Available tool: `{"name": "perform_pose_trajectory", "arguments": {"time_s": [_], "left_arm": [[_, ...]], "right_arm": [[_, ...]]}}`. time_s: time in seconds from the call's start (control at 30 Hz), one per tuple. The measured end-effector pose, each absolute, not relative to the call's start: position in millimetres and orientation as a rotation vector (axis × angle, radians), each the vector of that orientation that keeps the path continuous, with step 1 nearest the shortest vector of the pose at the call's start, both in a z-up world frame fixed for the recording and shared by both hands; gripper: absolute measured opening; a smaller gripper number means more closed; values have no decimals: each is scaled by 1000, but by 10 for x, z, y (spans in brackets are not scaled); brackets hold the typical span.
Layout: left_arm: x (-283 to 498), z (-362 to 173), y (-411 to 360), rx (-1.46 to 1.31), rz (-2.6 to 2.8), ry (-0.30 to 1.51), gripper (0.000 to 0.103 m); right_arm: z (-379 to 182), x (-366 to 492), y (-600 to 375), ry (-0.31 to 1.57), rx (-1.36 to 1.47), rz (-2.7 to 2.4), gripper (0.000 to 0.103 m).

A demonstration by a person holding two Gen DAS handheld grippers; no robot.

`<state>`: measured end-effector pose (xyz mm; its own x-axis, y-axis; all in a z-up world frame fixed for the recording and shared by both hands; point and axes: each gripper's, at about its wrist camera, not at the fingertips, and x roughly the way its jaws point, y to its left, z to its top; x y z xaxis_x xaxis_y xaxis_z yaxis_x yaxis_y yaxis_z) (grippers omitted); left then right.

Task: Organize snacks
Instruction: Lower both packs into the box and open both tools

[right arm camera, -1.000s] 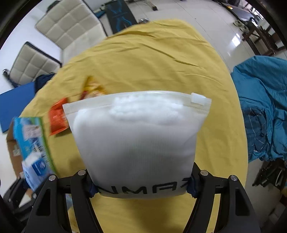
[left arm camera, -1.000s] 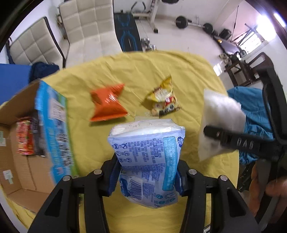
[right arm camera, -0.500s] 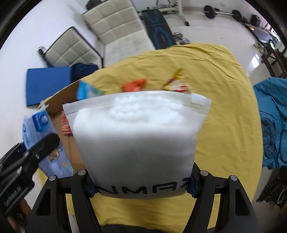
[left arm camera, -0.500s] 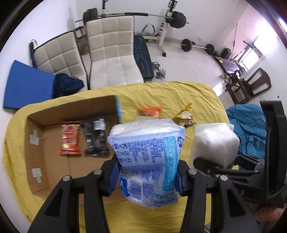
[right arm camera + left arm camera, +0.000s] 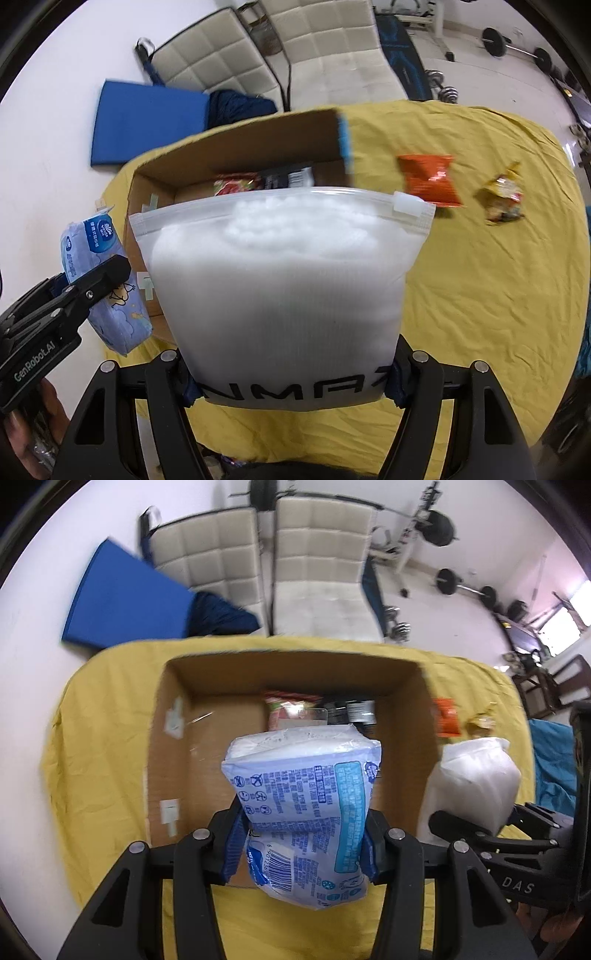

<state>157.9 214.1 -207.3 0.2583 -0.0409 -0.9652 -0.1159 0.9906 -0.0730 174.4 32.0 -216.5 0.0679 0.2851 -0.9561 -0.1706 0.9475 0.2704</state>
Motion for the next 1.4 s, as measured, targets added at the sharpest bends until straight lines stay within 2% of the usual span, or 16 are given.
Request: {"name": "perform_pose_trajectory", "arguments": {"time_s": [0.43, 0.63, 1.1, 1.27, 1.4], "left_arm": [[2198, -3077, 2634, -94, 118, 1491, 47], [2486, -3356, 2659, -69, 120, 1538, 47], [2620, -3521, 2706, -63, 93, 1592, 51], [2607, -3491, 2799, -112, 110, 1594, 53], [2619, -3467, 2833, -113, 110, 1598, 54]], "right_arm": [[-3299, 1964, 1001, 1661, -34, 230, 75], [-3536, 2004, 1122, 1713, -87, 198, 75], [-3862, 1931, 1093, 1785, -69, 168, 76], [-3937, 1918, 1095, 1791, -67, 163, 79], [-3844, 1939, 1152, 1771, -60, 172, 86]]}}
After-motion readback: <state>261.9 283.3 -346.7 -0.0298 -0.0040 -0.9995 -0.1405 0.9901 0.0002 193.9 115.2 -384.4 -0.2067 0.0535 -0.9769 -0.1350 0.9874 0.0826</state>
